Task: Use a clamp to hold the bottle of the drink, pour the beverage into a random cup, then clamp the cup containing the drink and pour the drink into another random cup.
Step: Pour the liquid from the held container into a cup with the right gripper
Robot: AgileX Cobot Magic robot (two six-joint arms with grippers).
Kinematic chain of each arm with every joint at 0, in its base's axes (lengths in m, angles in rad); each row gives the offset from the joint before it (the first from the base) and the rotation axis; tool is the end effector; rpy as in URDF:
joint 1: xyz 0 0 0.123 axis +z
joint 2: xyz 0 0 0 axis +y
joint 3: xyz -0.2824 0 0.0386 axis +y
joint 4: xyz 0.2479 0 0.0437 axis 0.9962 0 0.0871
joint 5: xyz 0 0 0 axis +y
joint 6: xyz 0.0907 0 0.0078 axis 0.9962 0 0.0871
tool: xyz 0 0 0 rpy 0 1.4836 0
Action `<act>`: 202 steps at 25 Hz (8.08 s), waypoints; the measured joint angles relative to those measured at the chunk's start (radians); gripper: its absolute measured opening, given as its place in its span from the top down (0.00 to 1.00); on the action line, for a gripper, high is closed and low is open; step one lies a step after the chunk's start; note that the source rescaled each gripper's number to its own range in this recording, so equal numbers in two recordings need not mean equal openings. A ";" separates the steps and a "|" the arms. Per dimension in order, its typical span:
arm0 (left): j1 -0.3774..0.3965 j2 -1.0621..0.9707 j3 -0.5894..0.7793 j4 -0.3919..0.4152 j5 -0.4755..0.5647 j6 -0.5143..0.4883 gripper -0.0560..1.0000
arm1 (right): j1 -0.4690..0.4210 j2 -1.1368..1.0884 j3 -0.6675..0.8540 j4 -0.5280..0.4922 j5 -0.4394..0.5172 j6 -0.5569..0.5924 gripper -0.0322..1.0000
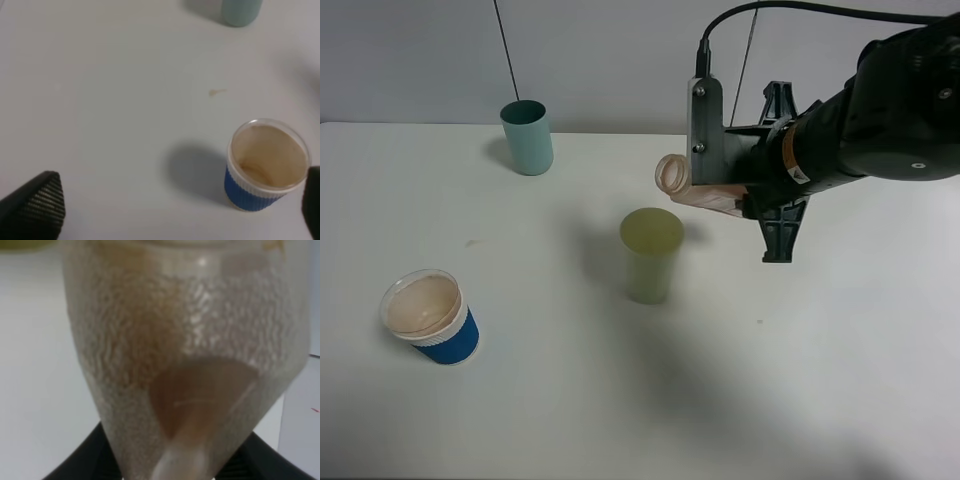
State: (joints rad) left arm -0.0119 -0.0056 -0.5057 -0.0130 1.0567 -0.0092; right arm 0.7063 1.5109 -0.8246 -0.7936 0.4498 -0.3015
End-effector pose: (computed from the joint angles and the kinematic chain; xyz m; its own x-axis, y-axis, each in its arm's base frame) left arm -0.0062 -0.0010 0.2791 -0.4426 -0.0103 -0.8967 0.0152 0.9997 -0.0190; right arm 0.2413 0.1687 0.2147 0.1043 -0.9906 -0.0891 -0.7645 -0.0225 -0.6442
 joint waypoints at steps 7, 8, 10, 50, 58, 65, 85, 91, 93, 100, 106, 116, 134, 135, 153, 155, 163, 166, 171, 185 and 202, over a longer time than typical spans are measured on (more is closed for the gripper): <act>0.000 0.000 0.000 0.000 0.000 0.000 0.12 | 0.000 0.000 0.000 -0.005 0.007 -0.049 0.95; 0.000 0.000 0.000 0.000 0.000 0.000 0.12 | 0.000 0.000 0.000 -0.012 0.007 -0.053 0.95; 0.000 0.000 0.000 0.000 0.000 0.000 0.12 | 0.000 0.000 0.000 -0.024 0.007 -0.056 0.95; 0.000 0.000 0.000 0.000 0.000 0.000 0.12 | 0.035 0.073 -0.088 -0.097 0.041 -0.107 0.96; 0.000 0.000 0.000 0.000 0.000 0.000 0.12 | 0.043 0.097 -0.088 -0.118 0.083 -0.173 0.96; 0.000 0.000 0.000 0.000 0.000 0.000 0.12 | 0.077 0.149 -0.095 -0.138 0.083 -0.173 0.96; 0.000 0.000 0.000 0.000 0.000 0.000 0.12 | 0.122 0.155 -0.160 -0.219 0.200 -0.174 0.96; 0.000 0.000 0.000 0.000 0.000 0.000 0.12 | 0.139 0.155 -0.160 -0.245 0.233 -0.173 0.96; 0.000 0.000 0.000 0.000 0.000 0.000 0.12 | 0.139 0.155 -0.160 -0.245 0.252 -0.173 0.96; 0.000 0.000 0.000 0.000 0.000 0.000 0.12 | 0.154 0.155 -0.195 -0.255 0.297 -0.172 0.96; 0.000 0.000 0.000 0.000 0.000 0.000 0.12 | 0.163 0.161 -0.216 -0.271 0.299 -0.161 0.96; 0.000 0.000 0.000 0.000 0.000 0.000 0.12 | 0.188 0.191 -0.217 -0.272 0.300 -0.160 0.96; 0.000 0.000 0.000 0.000 0.000 0.000 0.12 | 0.205 0.191 -0.218 -0.331 0.336 -0.160 0.96; 0.000 0.000 0.000 0.000 0.000 0.000 0.12 | 0.210 0.191 -0.218 -0.335 0.337 -0.160 0.96; 0.000 0.000 0.000 0.000 0.000 0.000 0.12 | 0.248 0.191 -0.218 -0.364 0.376 -0.191 0.96; 0.000 0.000 0.000 0.000 0.000 0.000 0.12 | 0.248 0.191 -0.218 -0.364 0.378 -0.198 0.96; 0.000 0.000 0.000 0.000 0.000 0.000 0.12 | 0.248 0.191 -0.218 -0.364 0.406 -0.248 0.96; 0.000 0.000 0.000 0.000 0.000 0.000 0.12 | 0.248 0.191 -0.218 -0.364 0.417 -0.254 0.96; 0.000 0.000 0.000 0.000 0.000 0.000 0.12 | 0.251 0.191 -0.218 -0.364 0.430 -0.276 0.96; 0.000 0.000 0.000 0.000 0.000 0.000 0.12 | 0.259 0.191 -0.218 -0.379 0.430 -0.284 0.96; 0.000 0.000 0.000 0.000 0.000 0.000 0.12 | 0.259 0.191 -0.218 -0.401 0.430 -0.301 0.96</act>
State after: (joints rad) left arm -0.0119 -0.0056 -0.5057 -0.0130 1.0567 -0.0092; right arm 0.9654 1.7023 -1.0431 -1.1944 0.8799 -0.6027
